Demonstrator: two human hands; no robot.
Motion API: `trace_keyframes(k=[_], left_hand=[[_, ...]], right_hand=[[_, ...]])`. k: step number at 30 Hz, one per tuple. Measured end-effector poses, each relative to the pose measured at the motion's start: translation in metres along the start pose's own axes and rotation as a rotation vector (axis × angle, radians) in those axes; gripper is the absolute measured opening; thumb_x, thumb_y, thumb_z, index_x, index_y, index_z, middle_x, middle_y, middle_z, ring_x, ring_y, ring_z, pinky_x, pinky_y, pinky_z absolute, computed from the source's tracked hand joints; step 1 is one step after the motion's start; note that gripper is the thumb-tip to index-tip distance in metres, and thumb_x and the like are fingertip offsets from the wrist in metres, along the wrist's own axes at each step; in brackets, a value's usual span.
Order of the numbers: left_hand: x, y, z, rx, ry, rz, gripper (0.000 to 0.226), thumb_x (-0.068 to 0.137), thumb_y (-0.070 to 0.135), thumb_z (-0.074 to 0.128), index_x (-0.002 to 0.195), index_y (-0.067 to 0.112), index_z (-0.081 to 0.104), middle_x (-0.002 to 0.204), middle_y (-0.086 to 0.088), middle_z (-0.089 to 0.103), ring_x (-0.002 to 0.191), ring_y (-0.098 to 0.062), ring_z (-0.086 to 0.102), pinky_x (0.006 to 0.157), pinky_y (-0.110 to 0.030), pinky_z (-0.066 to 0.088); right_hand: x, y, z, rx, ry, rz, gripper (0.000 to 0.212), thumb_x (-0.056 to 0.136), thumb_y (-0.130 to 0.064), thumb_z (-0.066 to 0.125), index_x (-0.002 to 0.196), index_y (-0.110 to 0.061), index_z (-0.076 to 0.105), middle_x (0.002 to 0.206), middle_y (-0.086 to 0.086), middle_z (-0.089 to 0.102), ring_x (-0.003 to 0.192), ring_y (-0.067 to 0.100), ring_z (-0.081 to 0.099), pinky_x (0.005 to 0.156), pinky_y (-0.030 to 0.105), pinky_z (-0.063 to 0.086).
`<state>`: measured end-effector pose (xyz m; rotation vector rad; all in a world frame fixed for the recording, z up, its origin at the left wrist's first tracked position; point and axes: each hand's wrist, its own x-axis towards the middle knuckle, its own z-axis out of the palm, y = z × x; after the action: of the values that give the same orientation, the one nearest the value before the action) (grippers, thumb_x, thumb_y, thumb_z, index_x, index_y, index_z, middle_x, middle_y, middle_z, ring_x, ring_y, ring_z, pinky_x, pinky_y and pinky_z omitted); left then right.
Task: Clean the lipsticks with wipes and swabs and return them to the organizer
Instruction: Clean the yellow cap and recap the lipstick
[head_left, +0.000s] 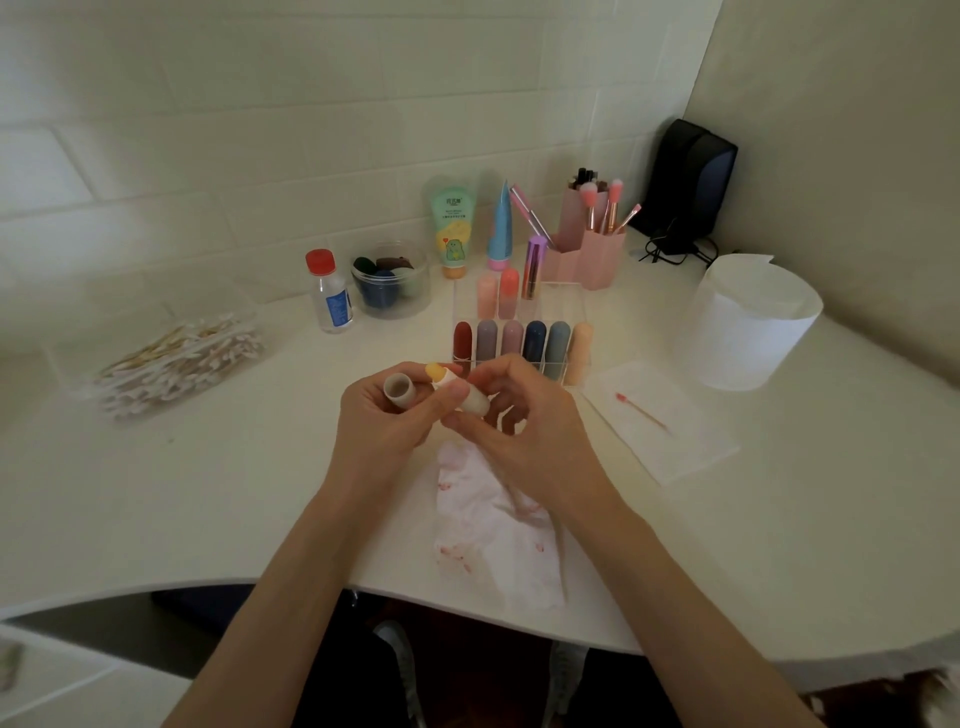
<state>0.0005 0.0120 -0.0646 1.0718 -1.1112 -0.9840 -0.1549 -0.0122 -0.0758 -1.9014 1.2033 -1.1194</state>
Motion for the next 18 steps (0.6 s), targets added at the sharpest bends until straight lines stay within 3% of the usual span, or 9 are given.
trace_keyframes(k=[3,6,9,12,18], left_hand=[[0.003,-0.002,-0.005,-0.015,0.052,0.005,0.011,0.077,0.032,0.079,0.083,0.022,0.078,0.077,-0.01,0.069,0.053,-0.012,0.045,0.05,-0.02,0.04],[0.004,-0.002,-0.007,-0.02,0.075,-0.002,0.011,0.073,0.035,0.08,0.078,0.025,0.077,0.083,-0.023,0.066,0.055,-0.014,0.042,0.05,-0.022,0.039],[0.002,0.0,-0.004,-0.016,0.062,-0.001,0.013,0.071,0.032,0.081,0.076,0.021,0.075,0.079,-0.011,0.071,0.054,-0.011,0.048,0.051,-0.019,0.041],[0.0,0.004,0.001,-0.014,0.044,0.02,0.019,0.076,0.023,0.077,0.078,0.007,0.068,0.07,0.006,0.072,0.053,-0.003,0.057,0.054,-0.011,0.043],[0.0,-0.001,0.0,0.013,0.022,0.06,0.017,0.078,0.018,0.077,0.077,0.004,0.066,0.066,0.007,0.071,0.053,-0.003,0.058,0.055,-0.01,0.044]], right_hand=[[-0.001,0.0,0.001,0.014,-0.087,-0.061,0.037,0.1,-0.04,0.062,0.134,-0.025,0.065,0.115,-0.013,0.07,0.099,0.01,0.065,0.082,0.022,0.053],[-0.001,0.001,0.0,0.016,-0.066,-0.116,0.03,0.103,-0.031,0.06,0.129,-0.018,0.068,0.115,-0.008,0.072,0.101,0.013,0.066,0.086,0.027,0.054],[-0.002,-0.002,-0.002,-0.004,0.004,-0.121,0.024,0.092,-0.025,0.076,0.114,-0.018,0.07,0.101,-0.01,0.07,0.085,0.011,0.062,0.077,0.016,0.048],[-0.005,-0.005,-0.002,-0.041,0.071,-0.157,0.025,0.086,-0.025,0.083,0.103,-0.023,0.065,0.088,-0.014,0.064,0.079,0.012,0.058,0.071,0.017,0.047],[-0.008,-0.001,0.003,-0.218,0.166,-0.318,0.023,0.089,-0.023,0.08,0.097,-0.012,0.061,0.084,-0.003,0.057,0.067,0.011,0.047,0.063,0.014,0.041]])
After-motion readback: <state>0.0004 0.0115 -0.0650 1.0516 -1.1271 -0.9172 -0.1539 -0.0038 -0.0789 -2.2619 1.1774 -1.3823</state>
